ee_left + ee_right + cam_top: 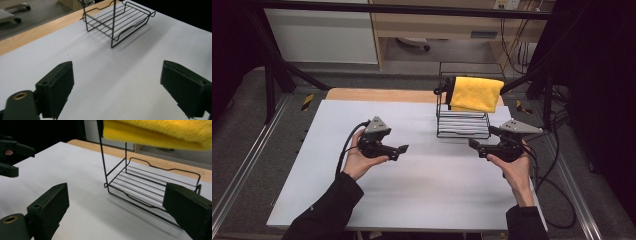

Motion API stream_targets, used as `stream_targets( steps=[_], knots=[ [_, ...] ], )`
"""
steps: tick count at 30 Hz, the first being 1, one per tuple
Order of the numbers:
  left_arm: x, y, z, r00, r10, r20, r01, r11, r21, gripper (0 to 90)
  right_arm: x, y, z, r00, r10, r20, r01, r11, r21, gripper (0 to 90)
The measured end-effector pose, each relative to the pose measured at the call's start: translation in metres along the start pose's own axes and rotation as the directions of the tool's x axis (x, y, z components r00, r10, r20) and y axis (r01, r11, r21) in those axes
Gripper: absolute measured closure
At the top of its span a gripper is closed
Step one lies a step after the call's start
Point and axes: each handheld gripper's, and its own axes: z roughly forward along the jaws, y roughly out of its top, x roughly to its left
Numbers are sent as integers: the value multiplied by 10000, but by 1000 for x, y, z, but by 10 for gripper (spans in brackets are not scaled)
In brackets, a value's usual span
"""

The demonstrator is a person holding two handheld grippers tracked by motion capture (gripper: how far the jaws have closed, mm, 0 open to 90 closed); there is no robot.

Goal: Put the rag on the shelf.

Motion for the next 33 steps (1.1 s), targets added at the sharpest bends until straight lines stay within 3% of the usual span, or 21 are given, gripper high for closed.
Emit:
stream_targets(
  steps=[7, 16, 25, 33],
  knots=[
    [19, -36, -28, 9974, -557, -454, 558, 9984, -1, 82, 7, -15, 5, 9998, -82, -206, 87, 9996, 271, 42],
    [30, -80, -56, 9906, -1043, -886, 1046, 9945, -18, 82, 10, -48, 13, 9990, -58, -453, 101, 9956, 934, 22],
    [36, -119, -70, 9890, -1043, -1049, 1091, 9931, 418, 75, 0, -85, 10, 9971, 465, -608, -369, 9877, 1517, 6],
    [42, -134, -74, 9874, -1179, -1056, 1219, 9920, 320, 76, -9, -109, 5, 9950, 528, -852, -379, 9851, 1678, 6]
  ],
)
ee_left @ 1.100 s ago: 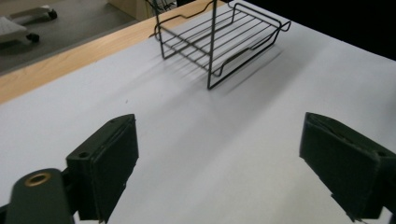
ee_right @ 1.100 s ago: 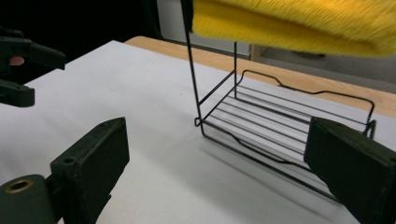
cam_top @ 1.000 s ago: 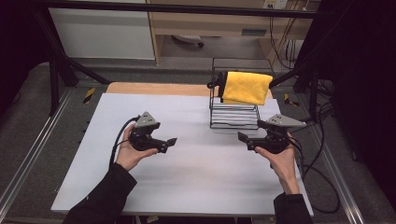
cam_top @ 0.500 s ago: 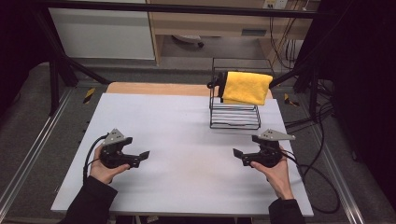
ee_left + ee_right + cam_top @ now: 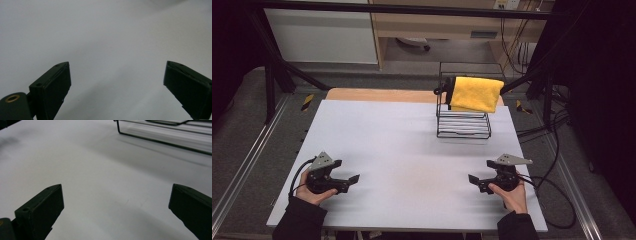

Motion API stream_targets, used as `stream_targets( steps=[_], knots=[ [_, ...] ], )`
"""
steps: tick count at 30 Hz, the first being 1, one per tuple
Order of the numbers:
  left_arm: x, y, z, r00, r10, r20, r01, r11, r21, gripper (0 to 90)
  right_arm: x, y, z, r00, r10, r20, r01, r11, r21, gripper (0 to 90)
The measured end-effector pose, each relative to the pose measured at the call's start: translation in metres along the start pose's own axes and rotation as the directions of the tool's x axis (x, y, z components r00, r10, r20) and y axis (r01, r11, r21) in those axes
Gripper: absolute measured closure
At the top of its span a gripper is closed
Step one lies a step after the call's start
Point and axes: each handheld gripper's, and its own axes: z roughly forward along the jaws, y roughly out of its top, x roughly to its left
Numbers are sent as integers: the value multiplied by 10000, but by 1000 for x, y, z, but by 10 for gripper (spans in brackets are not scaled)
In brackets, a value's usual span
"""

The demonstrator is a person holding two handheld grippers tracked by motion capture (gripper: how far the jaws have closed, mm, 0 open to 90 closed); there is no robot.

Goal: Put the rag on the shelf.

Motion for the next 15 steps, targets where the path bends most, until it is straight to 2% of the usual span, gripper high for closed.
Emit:
stream_targets(
  steps=[4, 15],
  knots=[
    [4, -5, 0, 10000, 12, -64, -12, 10000, 18, 74, -1, -9, 0, 9999, -109, 7, 109, 9993, 356, 6],
    [2, -9, 3, 9999, 101, -4, -101, 9998, 184, 77, 1, -13, 1, 9999, -82, -92, 87, 9990, 450, 6]
  ],
)
